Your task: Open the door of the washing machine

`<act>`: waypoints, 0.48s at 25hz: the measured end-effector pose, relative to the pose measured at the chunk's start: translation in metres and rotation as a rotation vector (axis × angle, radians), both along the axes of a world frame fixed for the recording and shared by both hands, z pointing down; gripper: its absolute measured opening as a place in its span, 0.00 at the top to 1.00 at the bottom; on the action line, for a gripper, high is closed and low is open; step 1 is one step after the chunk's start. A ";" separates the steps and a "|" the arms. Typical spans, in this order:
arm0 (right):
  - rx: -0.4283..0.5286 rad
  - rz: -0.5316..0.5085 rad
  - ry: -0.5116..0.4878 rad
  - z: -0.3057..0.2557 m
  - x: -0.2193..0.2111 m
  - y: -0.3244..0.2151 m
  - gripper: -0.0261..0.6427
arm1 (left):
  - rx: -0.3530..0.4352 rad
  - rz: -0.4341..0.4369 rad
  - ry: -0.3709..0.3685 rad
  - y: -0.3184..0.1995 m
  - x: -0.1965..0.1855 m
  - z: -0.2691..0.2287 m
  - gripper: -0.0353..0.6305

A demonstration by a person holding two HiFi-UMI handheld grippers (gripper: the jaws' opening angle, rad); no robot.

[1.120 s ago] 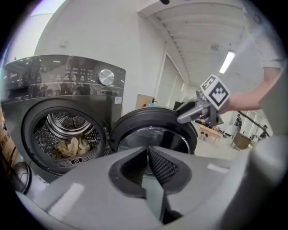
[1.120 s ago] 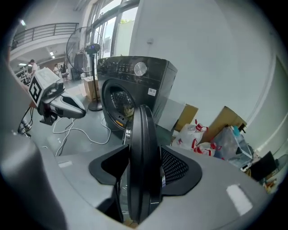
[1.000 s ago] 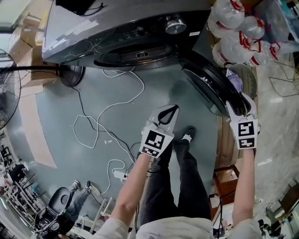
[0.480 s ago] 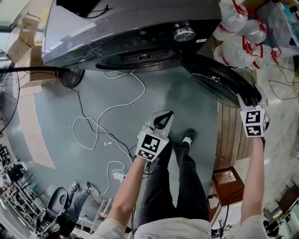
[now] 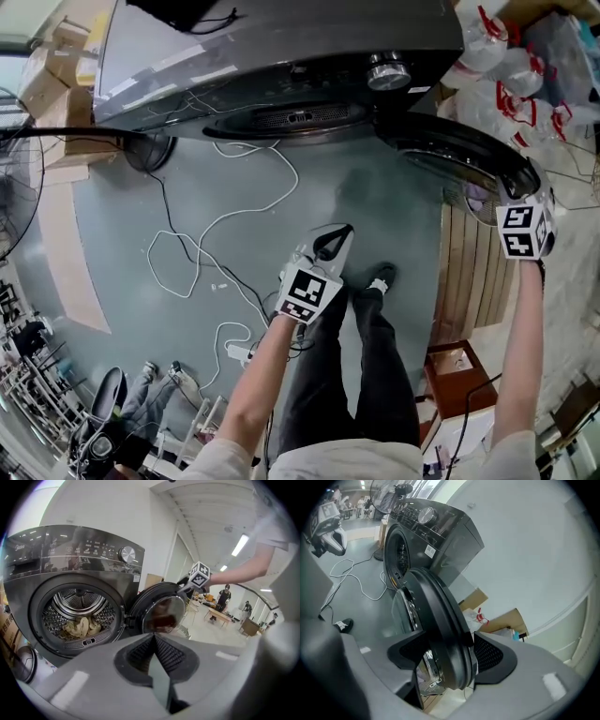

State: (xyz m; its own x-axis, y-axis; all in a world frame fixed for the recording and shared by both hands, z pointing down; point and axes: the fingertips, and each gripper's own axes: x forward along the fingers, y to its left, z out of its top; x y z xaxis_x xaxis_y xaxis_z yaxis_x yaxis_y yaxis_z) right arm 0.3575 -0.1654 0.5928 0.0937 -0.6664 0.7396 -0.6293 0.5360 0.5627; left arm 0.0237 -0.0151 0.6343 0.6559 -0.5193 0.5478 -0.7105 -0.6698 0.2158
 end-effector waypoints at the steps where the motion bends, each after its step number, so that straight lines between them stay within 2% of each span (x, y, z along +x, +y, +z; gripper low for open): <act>1: 0.002 -0.004 -0.004 0.000 -0.001 0.002 0.51 | -0.001 -0.005 0.000 0.000 -0.002 0.001 0.86; 12: 0.011 0.007 -0.018 0.002 -0.007 0.018 0.51 | -0.030 -0.046 0.009 0.009 -0.013 0.010 0.86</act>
